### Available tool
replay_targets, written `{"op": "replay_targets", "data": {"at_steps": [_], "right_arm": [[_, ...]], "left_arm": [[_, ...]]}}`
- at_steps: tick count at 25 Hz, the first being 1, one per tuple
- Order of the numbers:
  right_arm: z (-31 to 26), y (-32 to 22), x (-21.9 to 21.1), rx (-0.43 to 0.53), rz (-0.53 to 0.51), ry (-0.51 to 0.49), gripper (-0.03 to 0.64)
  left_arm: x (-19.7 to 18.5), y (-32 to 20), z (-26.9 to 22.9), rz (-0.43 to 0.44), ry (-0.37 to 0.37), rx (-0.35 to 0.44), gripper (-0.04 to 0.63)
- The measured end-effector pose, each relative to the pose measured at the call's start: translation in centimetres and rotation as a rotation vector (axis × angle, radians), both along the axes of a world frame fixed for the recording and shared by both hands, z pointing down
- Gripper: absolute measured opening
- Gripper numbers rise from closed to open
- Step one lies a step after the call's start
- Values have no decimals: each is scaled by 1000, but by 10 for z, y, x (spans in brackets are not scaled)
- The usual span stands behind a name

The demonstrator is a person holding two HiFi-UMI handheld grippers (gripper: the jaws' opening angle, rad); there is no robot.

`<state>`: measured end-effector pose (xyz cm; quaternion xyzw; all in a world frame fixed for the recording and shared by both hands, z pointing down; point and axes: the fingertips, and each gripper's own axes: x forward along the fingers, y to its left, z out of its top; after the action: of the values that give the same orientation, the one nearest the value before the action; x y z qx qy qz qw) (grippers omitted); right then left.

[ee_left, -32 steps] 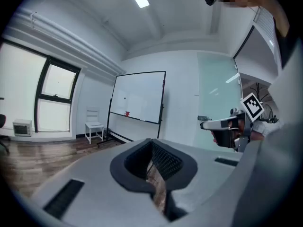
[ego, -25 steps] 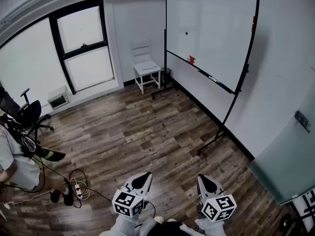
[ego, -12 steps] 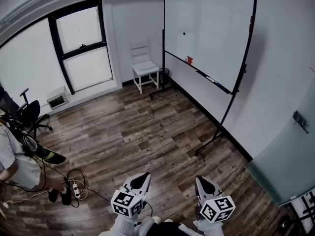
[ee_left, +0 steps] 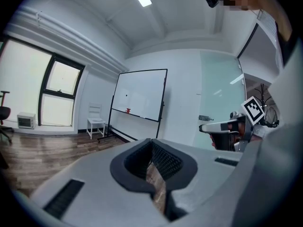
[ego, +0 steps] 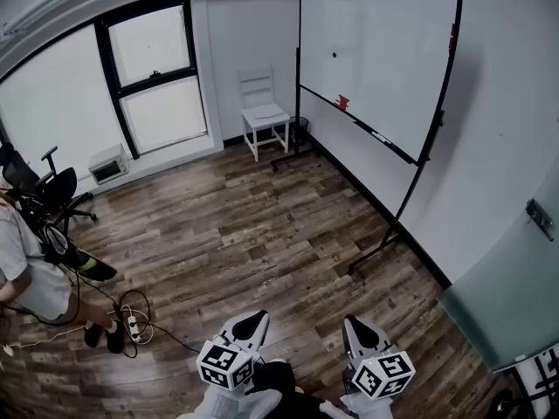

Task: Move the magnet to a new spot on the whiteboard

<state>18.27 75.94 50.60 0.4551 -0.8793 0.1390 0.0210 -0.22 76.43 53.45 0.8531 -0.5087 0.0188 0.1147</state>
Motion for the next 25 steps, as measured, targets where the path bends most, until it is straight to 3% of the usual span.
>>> {"op": "replay_targets", "data": {"at_steps": [11,25], "right_arm": [[7,-25,8,-12,-6,-1,29],[-2,-119,-16,-2,-41,6,29]], "left_arm": [[8,-30,-2,-4,2,14,11],[-9,-124,-9,-16,8,25,11]]}}
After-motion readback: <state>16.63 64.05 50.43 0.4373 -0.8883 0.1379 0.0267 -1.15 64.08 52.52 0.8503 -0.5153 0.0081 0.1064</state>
